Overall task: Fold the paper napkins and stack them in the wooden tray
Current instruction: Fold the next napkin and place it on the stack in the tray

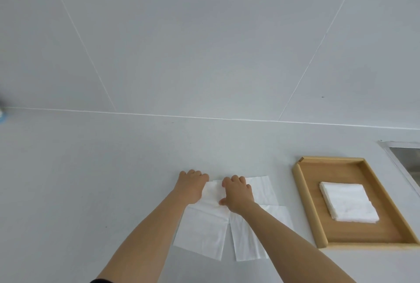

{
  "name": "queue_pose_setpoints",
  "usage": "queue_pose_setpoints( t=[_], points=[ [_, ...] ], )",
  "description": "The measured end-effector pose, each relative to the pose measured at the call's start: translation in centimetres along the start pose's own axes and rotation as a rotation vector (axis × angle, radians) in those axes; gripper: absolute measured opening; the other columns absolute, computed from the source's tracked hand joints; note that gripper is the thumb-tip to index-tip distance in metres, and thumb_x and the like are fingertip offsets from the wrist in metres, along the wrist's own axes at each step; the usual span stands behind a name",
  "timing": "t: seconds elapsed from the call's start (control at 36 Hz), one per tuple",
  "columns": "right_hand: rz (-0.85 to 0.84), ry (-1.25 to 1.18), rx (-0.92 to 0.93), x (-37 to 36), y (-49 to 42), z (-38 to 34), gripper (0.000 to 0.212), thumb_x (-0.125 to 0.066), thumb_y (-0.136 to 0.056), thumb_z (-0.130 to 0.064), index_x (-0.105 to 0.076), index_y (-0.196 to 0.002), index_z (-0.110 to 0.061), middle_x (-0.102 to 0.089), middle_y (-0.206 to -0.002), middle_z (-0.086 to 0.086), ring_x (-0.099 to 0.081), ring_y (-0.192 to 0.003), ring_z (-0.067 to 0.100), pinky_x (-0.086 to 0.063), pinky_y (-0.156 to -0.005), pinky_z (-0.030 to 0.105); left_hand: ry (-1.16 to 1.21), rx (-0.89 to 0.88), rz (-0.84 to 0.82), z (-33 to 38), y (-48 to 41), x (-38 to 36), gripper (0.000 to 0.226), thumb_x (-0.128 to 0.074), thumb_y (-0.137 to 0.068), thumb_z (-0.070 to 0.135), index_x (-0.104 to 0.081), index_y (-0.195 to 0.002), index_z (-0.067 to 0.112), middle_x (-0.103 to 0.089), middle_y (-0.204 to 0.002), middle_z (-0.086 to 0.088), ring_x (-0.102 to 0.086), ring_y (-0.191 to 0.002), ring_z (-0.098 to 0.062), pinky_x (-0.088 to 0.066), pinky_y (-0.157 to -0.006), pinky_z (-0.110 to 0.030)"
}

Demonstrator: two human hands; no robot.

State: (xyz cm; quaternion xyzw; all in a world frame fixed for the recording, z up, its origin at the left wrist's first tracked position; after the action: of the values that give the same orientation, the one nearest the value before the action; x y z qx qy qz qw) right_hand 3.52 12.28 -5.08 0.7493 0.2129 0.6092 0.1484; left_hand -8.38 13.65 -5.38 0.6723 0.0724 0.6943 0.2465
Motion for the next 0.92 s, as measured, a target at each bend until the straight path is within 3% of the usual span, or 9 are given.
queue_pose_setpoints(
  t=[0.22, 0.31, 0.36, 0.44, 0.5, 0.58, 0.69, 0.78, 0.92],
  points=[
    [0.034, -0.176, -0.059, 0.2, 0.1, 0.1, 0.044, -0.064, -0.080, -0.014, -0.042, -0.117, -0.011, -0.055, -0.119, 0.008, -0.046, -0.113, 0.025, -0.037, -0.091, 0.031, 0.164, 0.080, -0.017, -0.7, 0.2, 0.0, 0.027, -0.048, -0.086, 0.006, -0.056, -0.111, 0.014, -0.056, -0.121, -0.009, -0.050, -0.116, -0.027, -0.032, -0.090, -0.036],
    [0.041, -0.255, -0.056, 0.7, 0.4, 0.4, 0.031, -0.056, -0.085, -0.012, -0.043, -0.112, -0.013, -0.058, -0.101, 0.008, -0.052, -0.094, 0.027, -0.035, -0.083, 0.030, 0.312, 0.124, -0.005, -1.6, 0.9, 0.4, 0.020, -0.047, -0.086, 0.009, -0.056, -0.103, 0.015, -0.062, -0.118, -0.007, -0.054, -0.112, -0.026, -0.025, -0.081, -0.030],
    [0.071, -0.280, -0.050, 1.4, 0.6, 0.4, 0.023, -0.050, -0.087, -0.010, -0.049, -0.110, -0.012, -0.061, -0.104, 0.009, -0.056, -0.090, 0.028, -0.038, -0.077, 0.030, 0.394, 0.141, 0.017, -2.1, 1.5, 1.0, 0.021, -0.046, -0.087, 0.011, -0.057, -0.105, 0.011, -0.063, -0.113, -0.008, -0.056, -0.108, -0.028, -0.028, -0.080, -0.027],
    [0.112, -0.309, -0.026, 2.5, 0.7, 0.2, 0.022, -0.046, -0.088, -0.009, -0.055, -0.108, -0.008, -0.064, -0.109, 0.011, -0.051, -0.079, 0.023, -0.038, -0.066, 0.028, 0.515, 0.116, 0.057, -2.8, 2.3, 2.0, 0.008, -0.049, -0.087, 0.011, -0.053, -0.081, 0.013, -0.057, -0.088, -0.006, -0.053, -0.084, -0.027, -0.033, -0.065, -0.025],
    [0.125, -0.303, 0.016, 3.1, 1.1, -0.2, 0.018, -0.046, -0.088, -0.009, -0.056, -0.102, -0.007, -0.062, -0.098, 0.010, -0.048, -0.077, 0.020, -0.038, -0.065, 0.028, 0.591, 0.096, 0.079, -3.2, 2.7, 2.3, 0.025, -0.051, -0.085, 0.009, -0.042, -0.063, 0.018, -0.047, -0.070, 0.001, -0.046, -0.074, -0.023, -0.029, -0.055, -0.024],
    [0.132, -0.270, 0.106, 3.2, 2.9, -0.6, 0.013, -0.046, -0.087, -0.009, -0.056, -0.096, -0.008, -0.055, -0.089, 0.004, -0.047, -0.078, 0.019, -0.036, -0.062, 0.026, 0.621, 0.058, 0.063, -3.0, 4.2, 2.0, 0.037, -0.053, -0.082, 0.006, -0.037, -0.055, 0.024, -0.042, -0.062, 0.006, -0.042, -0.066, -0.019, -0.026, -0.053, -0.022],
    [0.109, -0.225, 0.200, 2.9, 4.6, -1.0, 0.017, -0.046, -0.087, -0.009, -0.059, -0.099, -0.005, -0.066, -0.103, 0.011, -0.053, -0.084, 0.023, -0.036, -0.066, 0.026, 0.584, 0.027, -0.020, -3.0, 5.9, 1.2, 0.037, -0.056, -0.082, 0.007, -0.039, -0.055, 0.025, -0.041, -0.062, 0.008, -0.036, -0.054, -0.008, -0.026, -0.050, -0.019],
    [0.048, -0.133, 0.261, 2.1, 6.0, -1.2, 0.019, -0.047, -0.089, -0.011, -0.058, -0.104, -0.007, -0.064, -0.110, 0.011, -0.057, -0.101, 0.026, -0.037, -0.070, 0.027, 0.497, 0.011, -0.070, -2.8, 7.1, 0.4, 0.038, -0.057, -0.082, 0.008, -0.036, -0.054, 0.025, -0.040, -0.065, 0.008, -0.035, -0.056, -0.008, -0.025, -0.052, -0.020],
    [-0.076, 0.014, 0.309, -0.2, 7.0, -1.8, 0.023, -0.045, -0.091, -0.012, -0.057, -0.110, -0.008, -0.063, -0.116, 0.011, -0.058, -0.105, 0.028, -0.047, -0.083, 0.035, 0.401, 0.005, -0.178, -2.9, 7.7, -1.5, 0.037, -0.060, -0.079, 0.007, -0.037, -0.056, 0.025, -0.043, -0.072, 0.005, -0.041, -0.076, -0.019, -0.026, -0.054, -0.020]
  ],
)
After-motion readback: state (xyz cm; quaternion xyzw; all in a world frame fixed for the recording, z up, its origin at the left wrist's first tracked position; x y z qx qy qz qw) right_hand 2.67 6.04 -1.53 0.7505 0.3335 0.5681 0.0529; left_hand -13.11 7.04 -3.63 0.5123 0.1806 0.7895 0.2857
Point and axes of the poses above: each hand's wrist, its own y-axis away from the middle knuckle, its own x-axis out of the back of the hand, z = x × y, the point moved 5 cm from there along -y, towards the middle knuckle
